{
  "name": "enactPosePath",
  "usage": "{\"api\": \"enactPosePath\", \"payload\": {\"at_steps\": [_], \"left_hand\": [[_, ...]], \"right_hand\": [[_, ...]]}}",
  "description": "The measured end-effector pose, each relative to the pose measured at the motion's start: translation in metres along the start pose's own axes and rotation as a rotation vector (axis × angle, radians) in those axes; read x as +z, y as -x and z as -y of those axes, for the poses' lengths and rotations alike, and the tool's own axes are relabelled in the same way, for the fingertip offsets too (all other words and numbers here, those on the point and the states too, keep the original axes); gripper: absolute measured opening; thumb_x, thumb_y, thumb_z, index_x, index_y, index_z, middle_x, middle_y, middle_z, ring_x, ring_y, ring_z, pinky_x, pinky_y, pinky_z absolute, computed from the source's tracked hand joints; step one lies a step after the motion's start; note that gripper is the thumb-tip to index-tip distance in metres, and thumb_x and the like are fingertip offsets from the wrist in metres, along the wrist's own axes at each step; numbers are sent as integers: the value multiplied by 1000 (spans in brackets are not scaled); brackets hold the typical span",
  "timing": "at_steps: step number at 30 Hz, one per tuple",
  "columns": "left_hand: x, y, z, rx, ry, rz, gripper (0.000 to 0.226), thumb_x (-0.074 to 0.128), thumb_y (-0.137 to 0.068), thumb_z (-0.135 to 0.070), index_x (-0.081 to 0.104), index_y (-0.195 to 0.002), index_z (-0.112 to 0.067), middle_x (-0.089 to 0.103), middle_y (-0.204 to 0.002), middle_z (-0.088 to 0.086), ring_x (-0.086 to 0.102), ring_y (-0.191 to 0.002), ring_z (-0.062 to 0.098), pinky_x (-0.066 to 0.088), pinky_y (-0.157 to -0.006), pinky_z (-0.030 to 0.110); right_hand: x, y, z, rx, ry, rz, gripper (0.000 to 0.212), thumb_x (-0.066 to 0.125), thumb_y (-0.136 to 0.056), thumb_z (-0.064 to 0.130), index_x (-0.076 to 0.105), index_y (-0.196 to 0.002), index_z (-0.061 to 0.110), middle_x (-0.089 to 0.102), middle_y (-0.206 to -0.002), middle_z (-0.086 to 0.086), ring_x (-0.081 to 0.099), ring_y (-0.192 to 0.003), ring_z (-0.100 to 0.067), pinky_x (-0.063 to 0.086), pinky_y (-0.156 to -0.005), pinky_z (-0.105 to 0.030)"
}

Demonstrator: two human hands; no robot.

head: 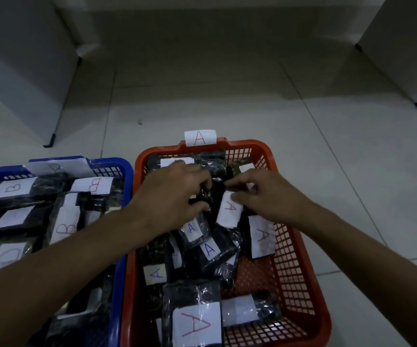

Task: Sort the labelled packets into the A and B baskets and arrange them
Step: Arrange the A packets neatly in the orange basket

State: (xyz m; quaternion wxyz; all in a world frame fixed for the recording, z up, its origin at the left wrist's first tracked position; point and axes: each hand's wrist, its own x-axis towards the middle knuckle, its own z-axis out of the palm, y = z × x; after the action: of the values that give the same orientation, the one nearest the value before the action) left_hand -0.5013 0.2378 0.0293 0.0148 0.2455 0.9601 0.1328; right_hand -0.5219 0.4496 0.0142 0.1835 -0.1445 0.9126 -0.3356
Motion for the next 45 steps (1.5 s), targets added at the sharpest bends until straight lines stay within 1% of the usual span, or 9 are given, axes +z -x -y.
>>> {"api": "enactPosePath", "payload": {"at_steps": [7, 13, 17, 21, 24, 26, 34, 39, 45], "left_hand": [[1, -8, 7, -5, 50, 91, 29, 73, -81, -33, 53, -103, -30, 37, -77, -21, 40, -81, 6, 34, -64, 26], [-7, -19, 1, 70, -98, 177, 42, 68, -79, -57, 54, -108, -29, 43, -90, -16, 39, -91, 7, 33, -70, 27], [0, -9, -14, 178, -186, 131, 52, 57, -80, -67, 58, -117, -31, 51, -114, -11, 35, -109, 12, 30, -84, 30], [13, 11, -27, 365, -198, 194, 46, 61, -80, -61, 65, -117, -33, 54, -111, -11, 33, -107, 13, 26, -79, 31], [18, 18, -33, 597, -273, 308, 32, 64, -82, -48, 69, -111, -34, 61, -114, -14, 41, -104, 15, 30, -78, 33], [20, 17, -40, 670, -310, 374, 28, 53, -92, -40, 64, -117, -35, 59, -123, -18, 37, -110, 16, 20, -78, 33], [28, 7, -42, 631, -460, 477, 45, 30, -102, -38, 33, -147, -38, 31, -156, -8, 22, -136, 25, 21, -103, 41], [25, 9, -35, 521, -429, 479, 46, 25, -102, -42, 27, -148, -42, 23, -160, -4, 25, -132, 22, 24, -98, 39], [32, 3, -35, 459, -355, 545, 48, 33, -98, -44, 33, -145, -31, 24, -159, 0, 24, -126, 21, 22, -95, 38]], "right_hand": [[24, -17, -6, 17, -13, -97, 21, 72, -89, 18, 67, -109, 26, 68, -103, 7, 64, -87, -4, 55, -76, -20], [19, -7, -1, -7, -69, -209, 25, 81, -80, 19, 59, -90, 25, 61, -98, 11, 66, -78, -6, 56, -68, -19], [-10, 34, 1, 4, 212, -210, 33, 80, -80, 30, 59, -105, 30, 65, -105, 11, 57, -83, 0, 39, -67, -11], [-8, 64, -2, -22, 768, 41, 53, 69, -85, 46, 51, -135, 38, 54, -137, 6, 42, -119, -19, 36, -93, -35], [2, 67, -6, -70, 858, 76, 59, 65, -87, 50, 47, -141, 38, 49, -144, 10, 34, -123, -24, 29, -94, -39], [5, 66, -9, -57, 883, 65, 64, 62, -85, 58, 45, -143, 38, 45, -146, 11, 32, -123, -24, 27, -93, -39], [20, 71, -18, -74, 1044, 49, 87, 62, -77, 71, 35, -147, 29, 35, -151, 0, 15, -127, -29, 17, -99, -46], [27, 72, -23, 12, 1075, 6, 86, 82, -48, 68, 60, -120, 27, 68, -118, -1, 36, -111, -29, 26, -86, -44], [30, 77, -21, 8, 1111, -23, 78, 70, -71, 62, 49, -137, 27, 58, -137, 0, 30, -125, -29, 19, -93, -45]]}}
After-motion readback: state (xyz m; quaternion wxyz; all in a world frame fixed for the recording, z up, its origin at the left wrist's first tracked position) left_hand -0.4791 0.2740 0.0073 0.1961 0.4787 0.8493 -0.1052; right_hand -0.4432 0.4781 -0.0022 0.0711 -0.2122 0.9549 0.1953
